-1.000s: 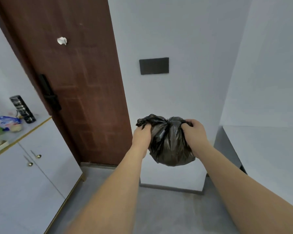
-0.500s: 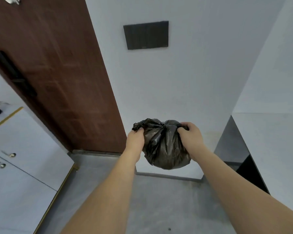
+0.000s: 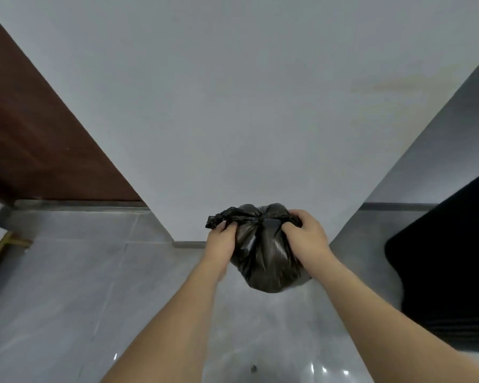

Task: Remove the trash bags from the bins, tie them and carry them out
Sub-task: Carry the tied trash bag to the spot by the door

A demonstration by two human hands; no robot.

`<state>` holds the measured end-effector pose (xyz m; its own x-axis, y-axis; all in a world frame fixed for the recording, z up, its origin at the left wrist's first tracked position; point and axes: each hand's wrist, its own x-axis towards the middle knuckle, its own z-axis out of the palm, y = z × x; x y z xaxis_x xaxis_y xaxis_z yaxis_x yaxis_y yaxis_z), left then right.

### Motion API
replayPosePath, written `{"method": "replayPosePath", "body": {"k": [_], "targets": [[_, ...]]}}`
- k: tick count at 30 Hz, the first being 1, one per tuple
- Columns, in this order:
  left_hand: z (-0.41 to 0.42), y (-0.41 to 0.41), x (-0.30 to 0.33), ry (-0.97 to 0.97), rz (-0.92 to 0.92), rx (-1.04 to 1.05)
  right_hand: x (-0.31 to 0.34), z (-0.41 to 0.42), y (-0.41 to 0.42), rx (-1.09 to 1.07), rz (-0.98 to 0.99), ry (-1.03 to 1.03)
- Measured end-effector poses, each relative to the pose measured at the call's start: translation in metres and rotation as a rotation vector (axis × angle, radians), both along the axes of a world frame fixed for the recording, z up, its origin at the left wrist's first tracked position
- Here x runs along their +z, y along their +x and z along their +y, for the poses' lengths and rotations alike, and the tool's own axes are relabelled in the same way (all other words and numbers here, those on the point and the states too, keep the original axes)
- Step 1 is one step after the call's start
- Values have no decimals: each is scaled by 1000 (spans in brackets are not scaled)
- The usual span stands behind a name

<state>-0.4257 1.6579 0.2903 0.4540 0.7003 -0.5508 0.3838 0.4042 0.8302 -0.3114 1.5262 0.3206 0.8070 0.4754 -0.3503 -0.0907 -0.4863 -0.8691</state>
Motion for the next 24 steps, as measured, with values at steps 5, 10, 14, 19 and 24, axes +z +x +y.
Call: {"method": "replayPosePath", "body": {"k": [5,10,14,19,24], "targets": [[-22,37,-208,-109,36,-24,-213,-31,34,-53,54,-65],[-39,85,-324,-95,32,-93,-334,-53,72,-117,66,-57],[-48,118,-369,-92,3,-107,-382,-60,100,-166,18,-66],[-60,139,-404,-56,25,-163,-407,-72,112,-125,-23,-174],[-71,135,-423,-85,32,-123,-411,-75,111,-122,-81,-228]]}}
